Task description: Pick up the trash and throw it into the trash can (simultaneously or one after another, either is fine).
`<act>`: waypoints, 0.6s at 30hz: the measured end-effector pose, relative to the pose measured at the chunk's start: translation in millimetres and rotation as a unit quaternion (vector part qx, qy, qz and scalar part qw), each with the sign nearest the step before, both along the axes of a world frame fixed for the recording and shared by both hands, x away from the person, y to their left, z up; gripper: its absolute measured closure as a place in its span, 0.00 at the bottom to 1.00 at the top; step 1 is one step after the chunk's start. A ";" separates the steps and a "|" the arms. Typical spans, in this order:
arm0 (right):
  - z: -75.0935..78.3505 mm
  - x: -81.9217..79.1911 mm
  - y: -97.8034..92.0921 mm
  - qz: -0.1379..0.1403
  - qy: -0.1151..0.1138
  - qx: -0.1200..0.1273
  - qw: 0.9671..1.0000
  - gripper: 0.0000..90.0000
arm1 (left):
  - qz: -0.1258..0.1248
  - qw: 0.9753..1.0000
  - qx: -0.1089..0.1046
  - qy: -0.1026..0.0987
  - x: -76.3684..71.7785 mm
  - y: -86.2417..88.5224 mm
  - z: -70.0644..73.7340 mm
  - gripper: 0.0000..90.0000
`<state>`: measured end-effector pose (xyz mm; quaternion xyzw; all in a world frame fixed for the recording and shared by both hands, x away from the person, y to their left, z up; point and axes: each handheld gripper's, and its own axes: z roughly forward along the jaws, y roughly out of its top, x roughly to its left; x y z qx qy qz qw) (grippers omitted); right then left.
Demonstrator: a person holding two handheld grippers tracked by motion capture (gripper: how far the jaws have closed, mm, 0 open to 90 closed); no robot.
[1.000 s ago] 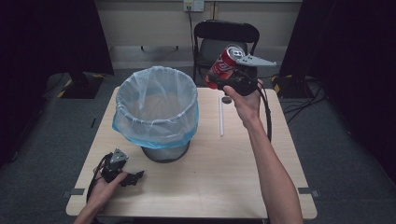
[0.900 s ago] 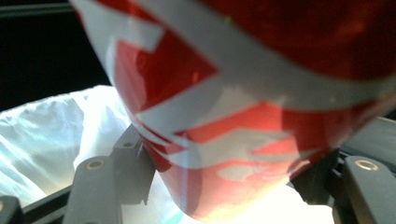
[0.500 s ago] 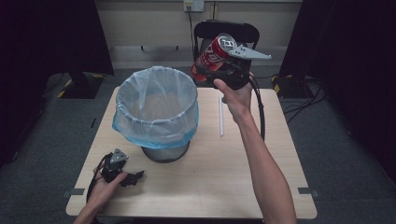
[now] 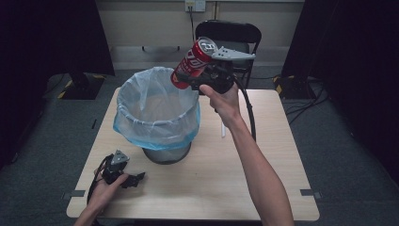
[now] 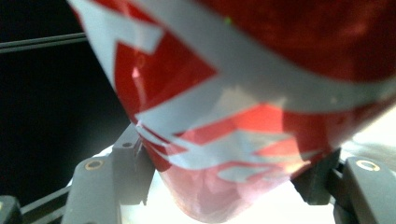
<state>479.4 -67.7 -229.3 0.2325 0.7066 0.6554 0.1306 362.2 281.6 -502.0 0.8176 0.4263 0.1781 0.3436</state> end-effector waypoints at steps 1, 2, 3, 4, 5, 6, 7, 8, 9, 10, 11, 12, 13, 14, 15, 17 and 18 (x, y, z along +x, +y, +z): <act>0.0 0.0 0.0 0.000 0.000 0.000 1.000 0.38 | 0.000 1.000 0.000 0.000 0.0 0.0 0.0 0.00; -1.1 -0.6 5.7 0.010 0.003 -0.003 1.000 0.38 | 0.000 1.000 0.000 0.000 0.0 0.0 0.0 0.00; -1.6 -0.6 7.8 0.014 0.005 -0.006 1.000 0.38 | 0.000 1.000 0.000 0.000 0.0 0.0 -0.1 0.00; -2.4 -0.5 10.6 0.018 0.008 -0.008 1.000 0.38 | 0.000 1.000 0.000 0.000 0.0 0.0 -0.1 0.00; -2.4 -0.5 10.6 0.018 0.008 -0.008 1.000 0.38 | 0.000 1.000 0.000 0.000 0.0 0.0 0.0 0.00; -4.4 -0.1 15.7 0.024 0.010 -0.015 1.000 0.37 | 0.000 1.000 0.000 0.000 0.0 0.0 0.0 0.00; -4.4 -0.1 15.7 0.024 0.010 -0.015 1.000 0.37 | 0.000 1.000 0.001 0.001 -0.1 0.0 0.1 0.00; -5.9 0.2 18.6 0.028 0.012 -0.018 0.999 0.37 | 0.000 1.000 0.000 0.000 0.0 0.0 0.0 0.00; -8.3 0.7 22.6 0.032 0.016 -0.027 0.999 0.36 | 0.000 1.000 0.000 0.000 -0.1 -0.1 -0.1 0.00; -9.1 1.1 23.8 0.033 0.020 -0.030 0.999 0.35 | 0.000 1.000 0.000 0.000 0.0 0.0 0.0 0.00; -10.3 1.8 25.4 0.034 0.024 -0.033 0.999 0.35 | 0.000 1.000 0.000 0.000 0.0 0.0 -0.1 0.00; -11.5 2.8 26.8 0.035 0.025 -0.036 0.998 0.34 | 0.000 1.000 0.000 0.000 0.0 0.0 0.0 0.00; -12.6 3.4 28.0 0.034 0.026 -0.037 0.998 0.34 | 0.000 1.000 0.001 0.000 0.0 0.0 0.1 0.00; -12.6 3.4 28.0 0.034 0.026 -0.037 0.998 0.34 | 0.000 1.000 0.001 0.000 0.0 0.0 0.1 0.00; -13.5 4.0 29.0 0.035 0.029 -0.037 0.998 0.34 | 0.000 1.000 0.000 0.000 0.0 0.0 0.0 0.00; -16.3 5.4 31.9 0.036 0.033 -0.039 0.998 0.34 | 0.000 1.000 0.000 0.000 0.0 0.0 0.0 0.00; -17.1 5.9 32.6 0.036 0.033 -0.040 0.998 0.34 | 0.000 1.000 0.000 0.000 0.0 0.0 0.0 0.00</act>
